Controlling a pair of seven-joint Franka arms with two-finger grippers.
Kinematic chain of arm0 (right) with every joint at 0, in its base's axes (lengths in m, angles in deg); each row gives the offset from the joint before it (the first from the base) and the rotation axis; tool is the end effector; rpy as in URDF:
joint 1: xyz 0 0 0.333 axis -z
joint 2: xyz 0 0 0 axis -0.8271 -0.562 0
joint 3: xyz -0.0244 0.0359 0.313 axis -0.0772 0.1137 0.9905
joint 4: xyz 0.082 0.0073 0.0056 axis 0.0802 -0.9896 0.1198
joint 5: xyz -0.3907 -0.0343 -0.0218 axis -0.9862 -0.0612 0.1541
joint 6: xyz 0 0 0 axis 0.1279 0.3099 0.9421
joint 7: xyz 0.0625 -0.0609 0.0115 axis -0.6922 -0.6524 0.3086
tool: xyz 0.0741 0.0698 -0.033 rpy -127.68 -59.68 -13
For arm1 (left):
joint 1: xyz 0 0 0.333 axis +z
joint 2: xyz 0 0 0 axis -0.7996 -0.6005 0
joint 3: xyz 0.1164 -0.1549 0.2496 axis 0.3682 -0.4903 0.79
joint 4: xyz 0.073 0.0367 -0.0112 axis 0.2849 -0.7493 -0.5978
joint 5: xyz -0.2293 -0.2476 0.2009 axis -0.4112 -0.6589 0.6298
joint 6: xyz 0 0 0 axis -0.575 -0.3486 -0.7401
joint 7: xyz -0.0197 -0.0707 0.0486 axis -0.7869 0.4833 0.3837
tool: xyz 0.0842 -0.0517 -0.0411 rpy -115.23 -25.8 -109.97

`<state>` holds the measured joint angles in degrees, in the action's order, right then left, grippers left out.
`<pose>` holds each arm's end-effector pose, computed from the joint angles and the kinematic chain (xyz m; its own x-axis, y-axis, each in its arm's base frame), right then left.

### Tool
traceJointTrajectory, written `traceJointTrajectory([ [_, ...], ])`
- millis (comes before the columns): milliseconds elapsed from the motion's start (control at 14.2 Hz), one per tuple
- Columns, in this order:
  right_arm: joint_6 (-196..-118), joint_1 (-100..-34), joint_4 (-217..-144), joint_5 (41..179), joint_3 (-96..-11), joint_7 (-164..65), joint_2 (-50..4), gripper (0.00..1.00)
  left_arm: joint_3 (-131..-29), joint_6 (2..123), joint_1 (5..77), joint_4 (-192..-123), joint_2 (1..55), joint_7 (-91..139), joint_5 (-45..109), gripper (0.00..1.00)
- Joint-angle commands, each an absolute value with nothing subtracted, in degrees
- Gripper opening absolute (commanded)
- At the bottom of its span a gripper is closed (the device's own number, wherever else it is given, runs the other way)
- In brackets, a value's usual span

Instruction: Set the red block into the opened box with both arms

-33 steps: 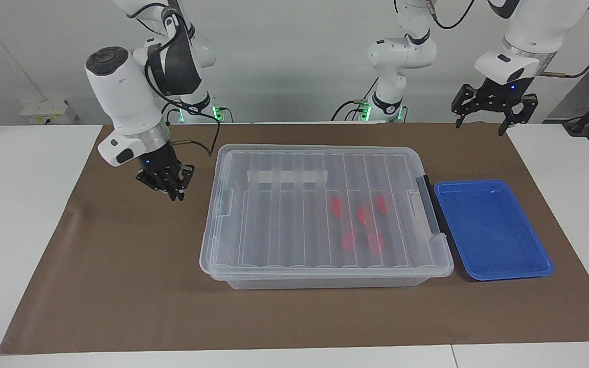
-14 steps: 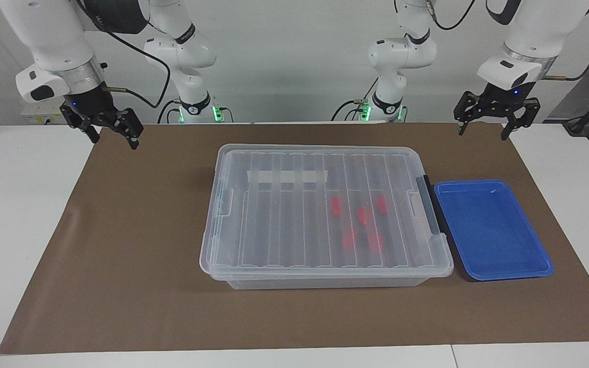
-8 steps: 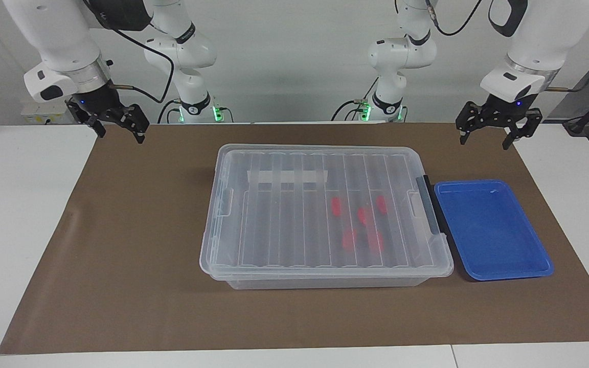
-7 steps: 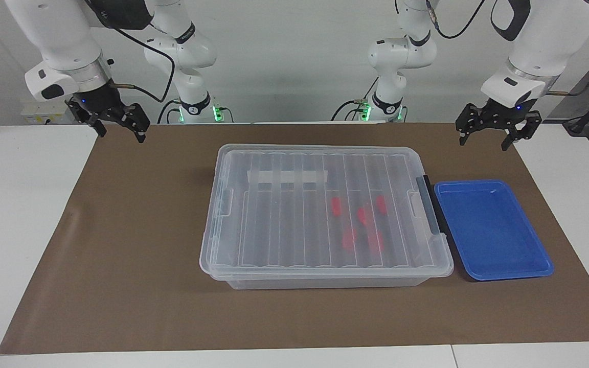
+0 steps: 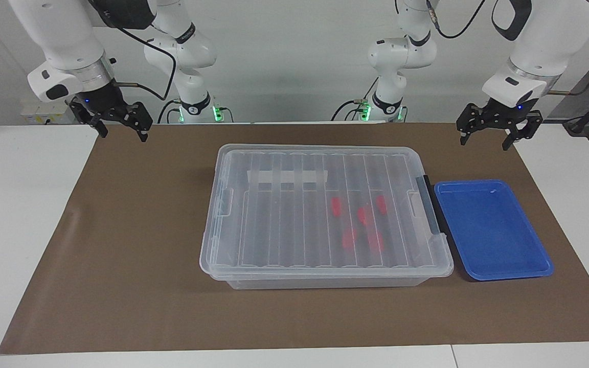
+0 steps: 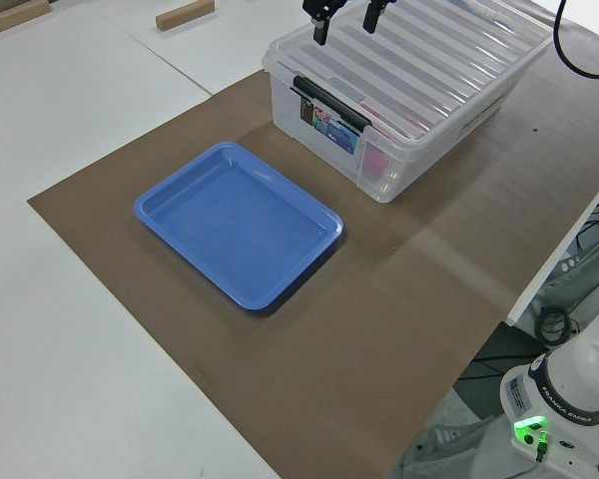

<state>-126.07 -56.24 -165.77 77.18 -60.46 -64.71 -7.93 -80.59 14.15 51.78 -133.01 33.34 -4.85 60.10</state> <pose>0.5486 0.0017 0.6306 0.9921 -0.1211 -0.0326 -0.1196 -0.9919 0.0437 0.5773 -0.0413 0.6212 0.9501 -0.3118 -0.0038 -0.3117 -0.9492 -0.0440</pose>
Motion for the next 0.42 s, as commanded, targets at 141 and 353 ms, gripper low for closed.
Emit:
traceJointTrajectory([
  [141, -126.5, -56.2, -166.7, 77.1, -60.3, -64.3, -6.8, 1.0, -80.3, 11.7, 50.6, -131.1, 30.9, -4.1, 59.6, 1.0],
  [353, -126.5, -56.2, -166.7, 77.1, -60.3, -64.4, -6.8, 1.0, -80.2, 9.5, 51.2, -131.9, 32.5, -4.1, 59.7, 1.0],
])
